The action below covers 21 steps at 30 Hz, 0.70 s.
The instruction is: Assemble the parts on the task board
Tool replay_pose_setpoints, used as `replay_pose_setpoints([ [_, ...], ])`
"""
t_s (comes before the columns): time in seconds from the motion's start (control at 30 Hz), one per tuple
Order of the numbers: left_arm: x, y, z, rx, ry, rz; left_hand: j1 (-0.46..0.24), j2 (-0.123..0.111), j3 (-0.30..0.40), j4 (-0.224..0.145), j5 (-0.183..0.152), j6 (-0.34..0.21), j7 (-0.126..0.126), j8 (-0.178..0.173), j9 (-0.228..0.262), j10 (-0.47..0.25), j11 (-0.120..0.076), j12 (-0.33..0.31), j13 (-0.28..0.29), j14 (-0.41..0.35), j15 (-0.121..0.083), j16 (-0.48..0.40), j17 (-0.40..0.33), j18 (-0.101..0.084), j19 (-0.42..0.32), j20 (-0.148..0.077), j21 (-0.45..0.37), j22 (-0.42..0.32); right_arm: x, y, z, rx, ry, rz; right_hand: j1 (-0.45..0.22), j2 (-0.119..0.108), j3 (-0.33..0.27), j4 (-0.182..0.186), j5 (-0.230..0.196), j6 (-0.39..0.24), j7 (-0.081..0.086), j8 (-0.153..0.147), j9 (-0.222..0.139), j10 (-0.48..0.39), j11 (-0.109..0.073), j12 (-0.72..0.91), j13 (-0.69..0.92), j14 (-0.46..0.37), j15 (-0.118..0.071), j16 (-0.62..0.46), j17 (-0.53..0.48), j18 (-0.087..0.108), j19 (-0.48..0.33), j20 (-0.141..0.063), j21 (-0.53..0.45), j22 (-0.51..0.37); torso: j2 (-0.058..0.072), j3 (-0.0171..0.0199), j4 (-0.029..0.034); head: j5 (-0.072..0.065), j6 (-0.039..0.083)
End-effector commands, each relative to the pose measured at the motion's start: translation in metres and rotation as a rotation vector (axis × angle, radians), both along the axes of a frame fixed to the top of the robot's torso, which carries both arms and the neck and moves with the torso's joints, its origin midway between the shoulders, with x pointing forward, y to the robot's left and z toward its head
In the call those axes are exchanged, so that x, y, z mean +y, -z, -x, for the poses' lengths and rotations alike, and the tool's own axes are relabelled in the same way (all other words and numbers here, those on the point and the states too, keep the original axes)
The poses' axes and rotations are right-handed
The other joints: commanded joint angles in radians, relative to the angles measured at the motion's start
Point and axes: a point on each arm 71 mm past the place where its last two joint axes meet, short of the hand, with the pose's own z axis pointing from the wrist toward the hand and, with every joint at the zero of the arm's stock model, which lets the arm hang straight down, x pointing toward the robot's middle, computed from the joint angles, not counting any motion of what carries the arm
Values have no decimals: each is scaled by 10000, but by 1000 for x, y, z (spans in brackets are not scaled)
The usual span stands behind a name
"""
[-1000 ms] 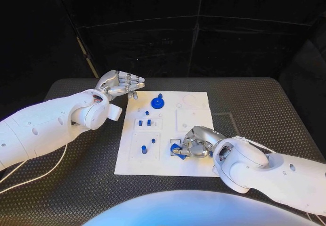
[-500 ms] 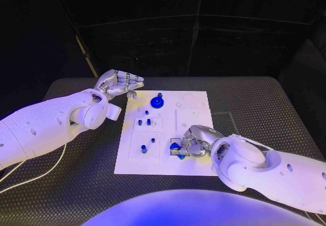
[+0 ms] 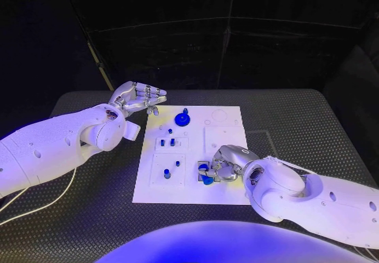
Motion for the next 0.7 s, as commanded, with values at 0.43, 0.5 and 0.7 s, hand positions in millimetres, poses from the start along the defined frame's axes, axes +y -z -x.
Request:
replay_pose_setpoints([
  [0.43, -1, -1, 0, 22, 108, 65, 76, 27, 49, -50, 15, 12, 41, -52, -9, -70, 12, 49, -17, -36, 2, -36, -26, 131, 62, -9, -49, -20, -4, 2, -4, -359, 862, 145, -483, 330, -240, 16, 33, 120, -13, 2, 43, 424, -114, 102, 1262, 947, -126, 74, 2139, -134, 117, -38, 67, 71, -6, 8, -8, -11, 3],
  [0.5, -1, -1, 0, 27, 109, 64, 76, 27, 49, -50, 15, 12, 41, -52, -9, -70, 12, 49, -17, -36, 2, -36, -26, 131, 62, -9, -49, -20, -4, 2, -5, -430, 940, 67, -612, 337, -313, 12, -125, 125, -15, 5, 59, 419, -116, 80, 1251, 947, -130, 73, 2137, -135, 116, -44, 66, 72, -10, 4, -9, -14, 10],
  [0.7, -1, -1, 0, 63, 124, 58, 76, 27, 49, -50, 15, 12, 41, -52, -9, -70, 12, 49, -17, -36, 2, -36, -26, 131, 62, -9, -49, -20, -3, -3, -6, -900, 989, -645, -916, 287, -480, 12, -681, 99, 1, 2, 102, 394, -102, 5, 1210, 941, -125, 63, 2114, -140, 123, -45, 70, 98, -7, 13, -10, -12, 22],
])
